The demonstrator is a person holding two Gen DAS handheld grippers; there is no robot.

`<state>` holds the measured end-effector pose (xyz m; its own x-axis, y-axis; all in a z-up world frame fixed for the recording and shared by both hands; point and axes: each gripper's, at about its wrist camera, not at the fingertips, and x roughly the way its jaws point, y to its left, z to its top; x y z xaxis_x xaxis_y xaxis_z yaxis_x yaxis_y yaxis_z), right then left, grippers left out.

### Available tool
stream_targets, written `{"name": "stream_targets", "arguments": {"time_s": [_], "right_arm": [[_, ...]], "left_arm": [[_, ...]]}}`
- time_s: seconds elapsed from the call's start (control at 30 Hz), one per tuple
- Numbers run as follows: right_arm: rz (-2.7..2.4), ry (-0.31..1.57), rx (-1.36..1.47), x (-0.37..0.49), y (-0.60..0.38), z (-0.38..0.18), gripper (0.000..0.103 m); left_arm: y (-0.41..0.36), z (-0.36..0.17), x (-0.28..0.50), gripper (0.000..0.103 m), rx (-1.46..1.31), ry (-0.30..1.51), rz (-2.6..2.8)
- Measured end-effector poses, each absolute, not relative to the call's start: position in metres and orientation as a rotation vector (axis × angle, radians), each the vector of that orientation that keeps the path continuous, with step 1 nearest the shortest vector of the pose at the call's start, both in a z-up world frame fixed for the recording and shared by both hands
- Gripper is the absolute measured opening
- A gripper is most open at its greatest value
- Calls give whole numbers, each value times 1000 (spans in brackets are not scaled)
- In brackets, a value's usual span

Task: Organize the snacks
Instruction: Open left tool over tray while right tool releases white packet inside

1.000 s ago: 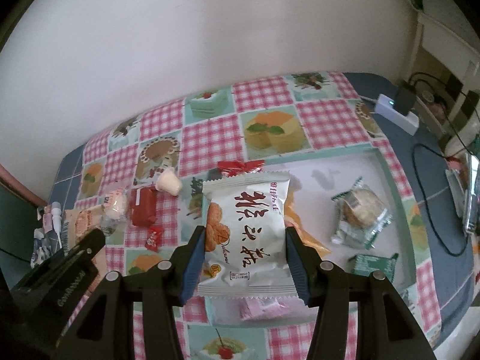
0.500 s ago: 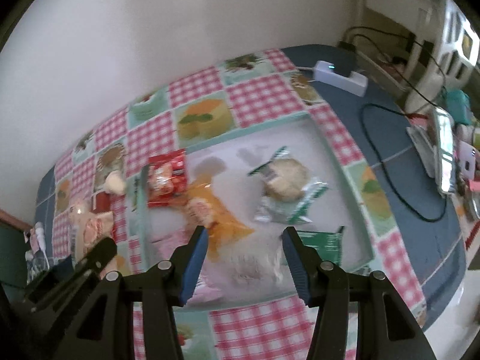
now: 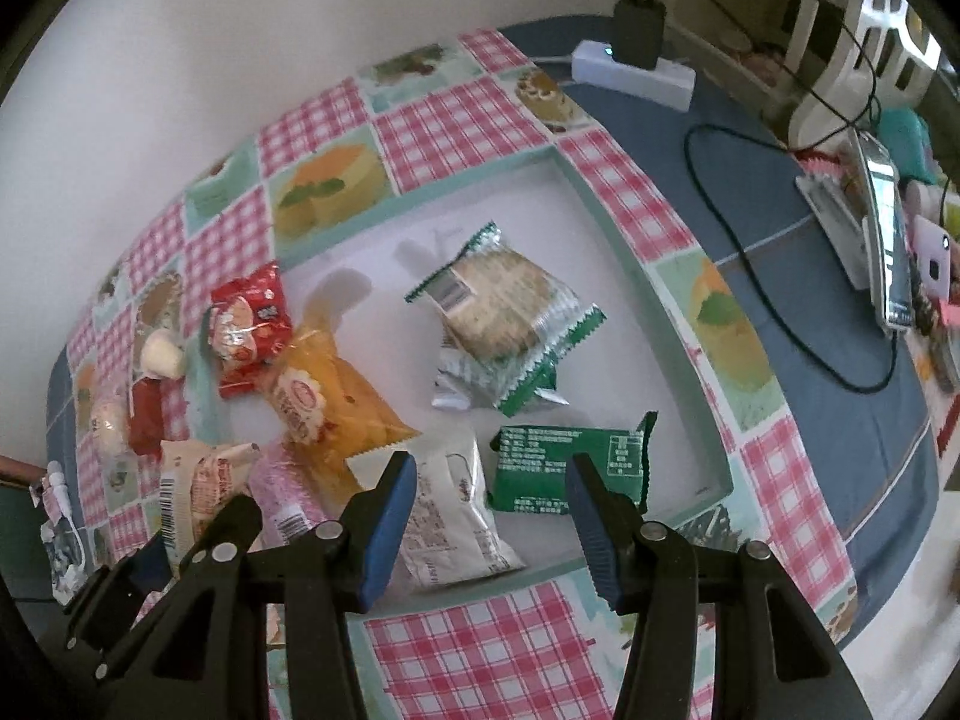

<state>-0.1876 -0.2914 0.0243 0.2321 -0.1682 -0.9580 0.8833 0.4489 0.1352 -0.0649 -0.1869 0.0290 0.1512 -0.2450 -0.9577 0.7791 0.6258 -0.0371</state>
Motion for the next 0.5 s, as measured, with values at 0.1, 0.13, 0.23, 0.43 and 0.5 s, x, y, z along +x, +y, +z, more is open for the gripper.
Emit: {"name": "stream_targets", "arguments": {"time_s": [0.1,0.13,0.23,0.43,0.5], "right_arm": [[-851,1090,814,-191,-294,26,56],[-857,1089,813,-191,-295,27,56],[-861,1087,820,-193,-296,27,56],[-859,1104,811,-189,-294,26,56],[-854,1121,800,-185,-292,23,61]], "left_arm": [[-187,30,-64,55,529,1210,-790],[-186,31,-63,57,526,1206,-788],[-184,33,-58,62,505,1214,-782],[-169,27,-31,79,451,1256,-674],[-159,25,-15,89,421,1267,-609]]}}
